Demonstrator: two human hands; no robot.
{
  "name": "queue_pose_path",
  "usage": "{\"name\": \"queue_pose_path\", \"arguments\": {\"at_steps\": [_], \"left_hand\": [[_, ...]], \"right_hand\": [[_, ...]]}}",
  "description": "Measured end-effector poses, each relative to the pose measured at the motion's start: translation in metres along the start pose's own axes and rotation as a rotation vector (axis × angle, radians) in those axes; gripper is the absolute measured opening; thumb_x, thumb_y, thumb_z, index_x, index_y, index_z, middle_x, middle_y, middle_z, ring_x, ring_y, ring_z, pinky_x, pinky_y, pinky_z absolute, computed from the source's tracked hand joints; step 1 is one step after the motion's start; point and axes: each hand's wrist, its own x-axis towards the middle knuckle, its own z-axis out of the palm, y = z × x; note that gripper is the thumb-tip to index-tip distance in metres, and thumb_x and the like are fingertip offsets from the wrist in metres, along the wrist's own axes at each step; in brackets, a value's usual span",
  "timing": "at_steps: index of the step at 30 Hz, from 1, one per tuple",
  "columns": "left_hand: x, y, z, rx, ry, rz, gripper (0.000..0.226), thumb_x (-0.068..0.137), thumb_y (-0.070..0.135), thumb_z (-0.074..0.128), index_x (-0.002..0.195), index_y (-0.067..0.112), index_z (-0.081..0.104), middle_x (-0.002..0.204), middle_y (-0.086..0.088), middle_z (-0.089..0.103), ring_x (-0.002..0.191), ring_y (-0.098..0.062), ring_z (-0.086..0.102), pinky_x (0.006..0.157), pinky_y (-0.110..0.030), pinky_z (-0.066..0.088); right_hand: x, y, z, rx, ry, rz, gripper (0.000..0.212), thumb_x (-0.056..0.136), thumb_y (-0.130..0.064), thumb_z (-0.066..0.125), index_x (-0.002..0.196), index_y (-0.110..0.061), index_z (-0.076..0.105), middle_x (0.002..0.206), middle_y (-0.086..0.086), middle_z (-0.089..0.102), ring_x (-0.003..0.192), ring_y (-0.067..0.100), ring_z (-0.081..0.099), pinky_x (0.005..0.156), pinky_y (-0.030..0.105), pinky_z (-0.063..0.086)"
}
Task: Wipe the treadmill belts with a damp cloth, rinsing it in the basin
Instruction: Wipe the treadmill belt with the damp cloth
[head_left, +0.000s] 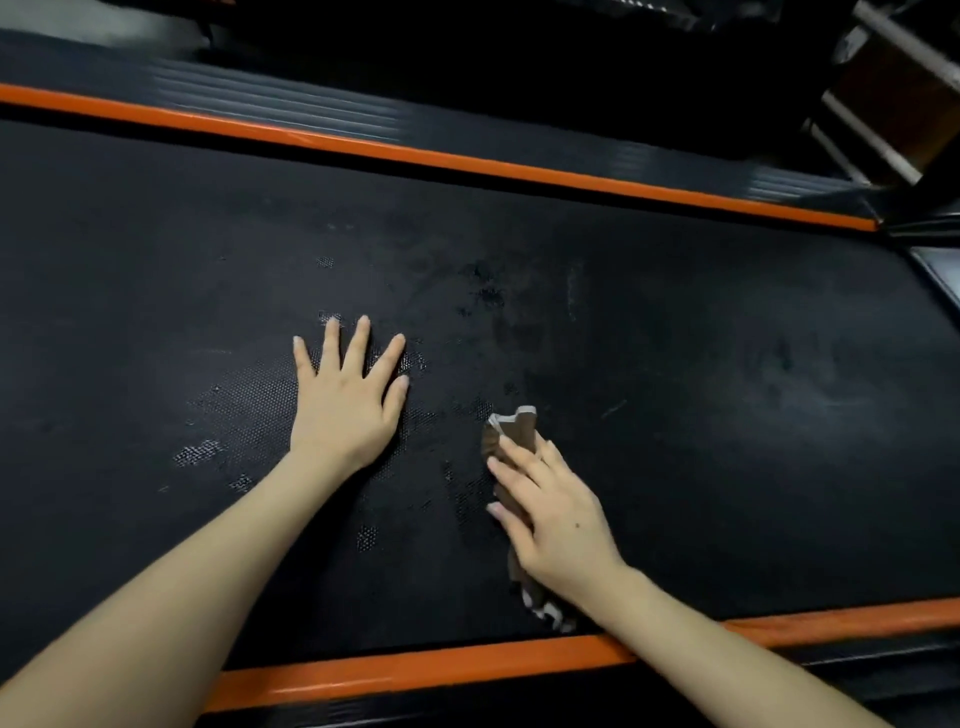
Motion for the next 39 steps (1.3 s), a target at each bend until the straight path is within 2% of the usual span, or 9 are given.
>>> {"name": "queue_pose_path", "arguments": {"at_steps": [3,9,16,21,23,26,29,35,39], "left_hand": [[0.001,0.0,0.0,-0.002,0.002,0.001,0.07,0.087,0.057,-0.001,0.149,0.035,0.023,0.159,-0.008,0.014,0.146,-0.034,0.001,0.114,-0.057,-0.004],[0.023,-0.005,-0.006,0.006,0.023,-0.006,0.07,0.086,0.059,0.003,0.145,0.035,0.034,0.156,-0.011,0.023,0.144,-0.038,0.011,0.113,-0.059,-0.002],[0.085,-0.019,-0.004,0.011,0.019,-0.01,0.076,0.081,0.062,-0.004,0.148,0.039,0.023,0.159,-0.003,0.016,0.145,-0.035,0.004,0.112,-0.058,-0.006],[0.085,-0.018,0.002,0.029,0.036,-0.02,0.07,0.086,0.06,0.003,0.147,0.037,0.027,0.157,-0.003,0.021,0.145,-0.035,0.009,0.113,-0.06,-0.003],[0.086,-0.018,0.002,0.035,0.047,-0.016,0.067,0.088,0.059,0.006,0.147,0.037,0.028,0.157,-0.003,0.023,0.144,-0.035,0.011,0.112,-0.062,-0.003],[0.087,-0.02,0.002,0.023,0.038,-0.011,0.065,0.089,0.058,0.008,0.147,0.037,0.029,0.156,-0.003,0.024,0.145,-0.035,0.011,0.11,-0.065,-0.002],[0.085,-0.02,0.001,0.023,0.036,-0.016,0.064,0.089,0.059,0.006,0.147,0.039,0.027,0.157,-0.002,0.023,0.145,-0.034,0.01,0.11,-0.065,-0.002],[0.086,-0.018,0.004,0.033,0.038,-0.028,0.064,0.089,0.058,0.007,0.147,0.038,0.027,0.157,-0.003,0.023,0.145,-0.034,0.009,0.111,-0.064,-0.003],[0.086,-0.018,0.003,0.038,0.035,-0.032,0.064,0.089,0.058,0.008,0.147,0.038,0.026,0.157,-0.003,0.021,0.145,-0.034,0.008,0.112,-0.063,-0.001]], "right_hand": [[0.03,0.031,0.001,-0.025,0.066,-0.012,0.035,0.088,-0.031,0.051,0.11,-0.011,0.07,0.123,0.009,0.063,0.118,0.037,0.054,0.101,0.048,0.043],[0.123,0.077,0.007,0.015,0.161,0.507,0.033,0.096,-0.03,0.049,0.122,-0.015,0.063,0.141,0.001,0.049,0.136,0.031,0.033,0.112,0.037,0.024],[0.174,0.106,0.01,-0.03,0.154,0.527,0.038,0.099,-0.031,0.043,0.13,-0.015,0.056,0.146,-0.001,0.041,0.139,0.028,0.027,0.114,0.037,0.019],[0.202,0.097,0.011,0.041,0.178,0.573,0.033,0.096,-0.028,0.043,0.119,-0.014,0.062,0.136,0.002,0.051,0.124,0.029,0.044,0.106,0.035,0.029],[0.178,0.056,0.015,0.04,0.153,0.454,0.032,0.093,-0.03,0.043,0.11,-0.014,0.065,0.123,0.004,0.059,0.11,0.028,0.053,0.094,0.031,0.039],[0.129,-0.001,0.024,0.049,0.061,0.152,0.039,0.09,-0.032,0.043,0.108,-0.011,0.069,0.122,0.006,0.063,0.111,0.03,0.057,0.101,0.04,0.044],[0.134,0.028,0.019,0.009,0.048,0.006,0.038,0.087,-0.031,0.045,0.106,-0.01,0.071,0.122,0.007,0.064,0.111,0.035,0.059,0.098,0.048,0.046],[0.203,0.131,0.004,-0.046,0.173,0.632,0.032,0.095,-0.026,0.046,0.117,-0.01,0.063,0.138,0.005,0.049,0.128,0.037,0.039,0.112,0.047,0.024],[0.216,0.091,0.013,-0.025,0.139,0.598,0.042,0.093,-0.038,0.036,0.109,-0.011,0.063,0.134,0.008,0.05,0.111,0.036,0.048,0.099,0.043,0.037]]}}
